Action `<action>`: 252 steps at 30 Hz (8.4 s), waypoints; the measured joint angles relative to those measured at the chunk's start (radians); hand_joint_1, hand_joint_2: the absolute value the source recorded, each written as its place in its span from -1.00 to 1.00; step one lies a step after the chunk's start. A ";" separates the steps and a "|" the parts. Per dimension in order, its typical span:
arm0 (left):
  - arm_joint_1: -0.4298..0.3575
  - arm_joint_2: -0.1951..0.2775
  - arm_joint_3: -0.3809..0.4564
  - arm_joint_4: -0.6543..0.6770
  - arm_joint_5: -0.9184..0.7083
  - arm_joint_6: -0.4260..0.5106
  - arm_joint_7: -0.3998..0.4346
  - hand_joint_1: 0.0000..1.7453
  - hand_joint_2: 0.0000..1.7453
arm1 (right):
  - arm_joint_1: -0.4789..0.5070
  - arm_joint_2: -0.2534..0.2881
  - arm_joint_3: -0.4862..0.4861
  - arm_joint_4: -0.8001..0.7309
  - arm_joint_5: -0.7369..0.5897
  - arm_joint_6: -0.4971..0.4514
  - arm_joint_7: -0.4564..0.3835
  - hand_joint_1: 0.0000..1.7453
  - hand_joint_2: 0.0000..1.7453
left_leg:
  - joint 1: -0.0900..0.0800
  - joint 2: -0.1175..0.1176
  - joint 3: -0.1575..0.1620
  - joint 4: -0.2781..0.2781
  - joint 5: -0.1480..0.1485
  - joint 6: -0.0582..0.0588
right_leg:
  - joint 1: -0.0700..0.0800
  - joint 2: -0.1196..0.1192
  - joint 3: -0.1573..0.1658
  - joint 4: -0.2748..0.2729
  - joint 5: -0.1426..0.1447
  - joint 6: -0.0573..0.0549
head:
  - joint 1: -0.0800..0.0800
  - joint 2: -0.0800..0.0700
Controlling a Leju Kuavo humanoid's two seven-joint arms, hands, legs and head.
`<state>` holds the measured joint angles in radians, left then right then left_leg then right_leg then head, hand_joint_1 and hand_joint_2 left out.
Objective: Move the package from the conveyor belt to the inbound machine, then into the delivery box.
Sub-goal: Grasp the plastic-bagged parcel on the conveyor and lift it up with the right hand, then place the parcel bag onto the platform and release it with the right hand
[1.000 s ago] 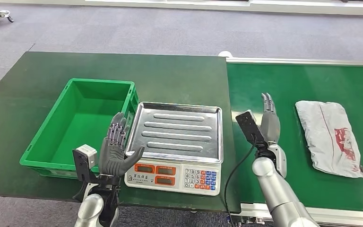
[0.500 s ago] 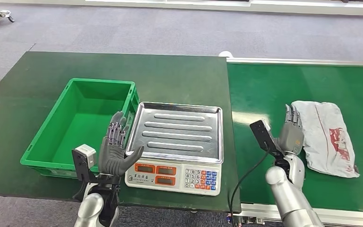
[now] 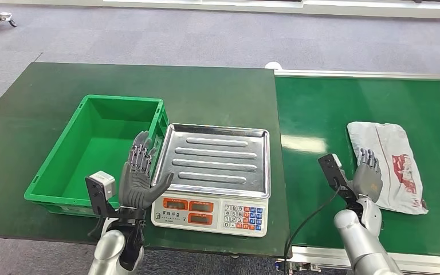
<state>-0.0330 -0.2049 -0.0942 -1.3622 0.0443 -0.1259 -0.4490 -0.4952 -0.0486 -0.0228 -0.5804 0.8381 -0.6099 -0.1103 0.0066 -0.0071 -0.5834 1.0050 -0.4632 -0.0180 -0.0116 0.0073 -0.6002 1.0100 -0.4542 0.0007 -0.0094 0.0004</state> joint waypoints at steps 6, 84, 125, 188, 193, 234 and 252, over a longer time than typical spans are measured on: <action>-0.006 0.001 0.000 0.003 0.004 0.000 0.000 -1.00 1.00 | -0.018 -0.005 -0.013 0.050 0.002 0.006 0.009 -1.00 1.00 | 0.000 0.000 0.000 0.000 0.000 0.000 | 0.000 0.000 0.000 0.000 0.000 0.000 | 0.000 0.000; -0.053 0.007 -0.010 0.024 0.035 -0.012 0.019 -1.00 1.00 | -0.124 -0.013 -0.042 0.247 0.103 0.254 0.247 -1.00 1.00 | 0.000 0.000 0.000 0.000 0.001 0.000 | 0.000 0.000 0.000 0.000 0.001 0.000 | 0.000 0.000; -0.053 0.011 -0.027 -0.010 0.034 -0.009 0.044 -1.00 1.00 | -0.134 0.004 -0.093 0.273 0.072 0.343 0.233 1.00 1.00 | 0.000 -0.001 0.004 0.000 0.001 0.000 | 0.000 0.000 0.005 0.000 0.001 0.000 | 0.000 0.000; 0.016 0.012 0.046 -0.043 -0.037 0.038 -0.018 -1.00 1.00 | -0.072 0.163 0.326 -0.328 -0.009 0.386 -0.081 1.00 1.00 | 0.001 -0.004 0.002 0.000 0.003 0.000 | 0.002 -0.003 0.004 0.000 0.001 0.001 | 0.000 0.000; 0.020 0.012 0.067 -0.049 -0.059 0.050 -0.021 -1.00 1.00 | -0.024 0.183 0.480 -0.435 -0.031 0.387 -0.078 1.00 1.00 | 0.001 -0.005 0.002 0.000 0.002 0.000 | 0.001 -0.003 0.004 0.000 0.000 0.001 | 0.000 0.000; 0.060 0.002 0.118 -0.082 -0.148 0.078 -0.033 -1.00 1.00 | 0.117 0.145 0.639 -0.704 -0.074 0.326 -0.024 -1.00 1.00 | 0.001 -0.004 0.002 0.000 0.002 0.001 | 0.001 -0.003 0.004 0.000 0.000 0.001 | 0.000 0.000; -0.009 0.002 0.093 -0.052 -0.275 0.151 -0.033 -1.00 1.00 | 0.182 0.170 0.365 -0.726 -0.361 0.274 -0.151 -1.00 1.00 | 0.001 -0.004 0.002 0.001 0.002 0.001 | 0.001 -0.003 0.003 0.000 0.000 0.001 | 0.000 0.000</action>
<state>-0.0420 -0.2025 -0.0010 -1.4140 -0.2303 0.0248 -0.4822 -0.3128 0.1213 0.3422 -1.3066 0.4768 -0.3354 -0.2610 0.0072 -0.0113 -0.5818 1.0057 -0.4614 -0.0173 -0.0110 0.0046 -0.5969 1.0100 -0.4539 0.0014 -0.0095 0.0004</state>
